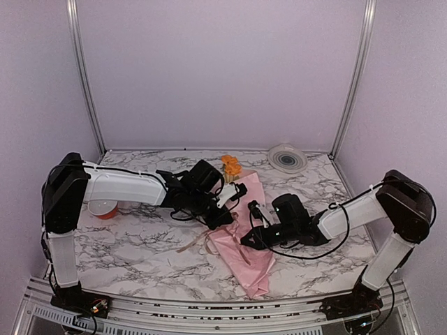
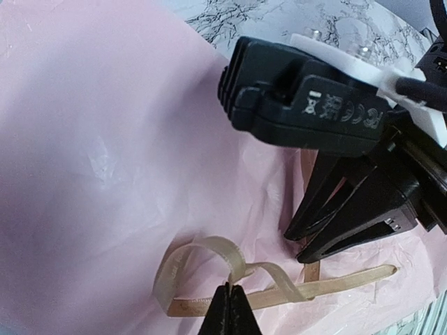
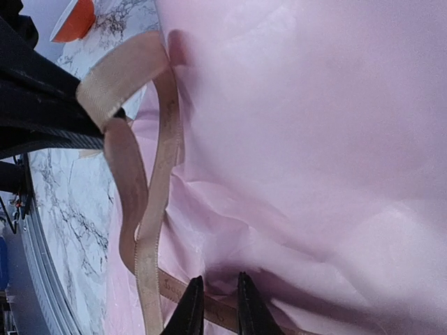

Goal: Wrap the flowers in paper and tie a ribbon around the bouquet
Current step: Cross the ribbon over the folded bouquet.

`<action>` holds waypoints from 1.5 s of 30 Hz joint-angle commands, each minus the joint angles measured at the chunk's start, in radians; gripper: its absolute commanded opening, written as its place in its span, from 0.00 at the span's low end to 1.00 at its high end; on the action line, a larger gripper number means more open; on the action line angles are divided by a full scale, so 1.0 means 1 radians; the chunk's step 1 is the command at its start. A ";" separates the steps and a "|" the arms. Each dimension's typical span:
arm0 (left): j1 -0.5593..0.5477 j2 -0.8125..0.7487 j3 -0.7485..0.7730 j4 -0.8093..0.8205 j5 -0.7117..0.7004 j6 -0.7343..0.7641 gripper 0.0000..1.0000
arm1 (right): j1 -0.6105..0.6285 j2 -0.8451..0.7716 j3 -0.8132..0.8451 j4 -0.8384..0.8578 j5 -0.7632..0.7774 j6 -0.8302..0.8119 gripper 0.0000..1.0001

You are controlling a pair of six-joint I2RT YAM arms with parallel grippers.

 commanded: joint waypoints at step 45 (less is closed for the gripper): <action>-0.012 -0.075 0.044 -0.092 -0.253 0.122 0.51 | -0.017 0.055 0.029 0.016 -0.174 -0.032 0.16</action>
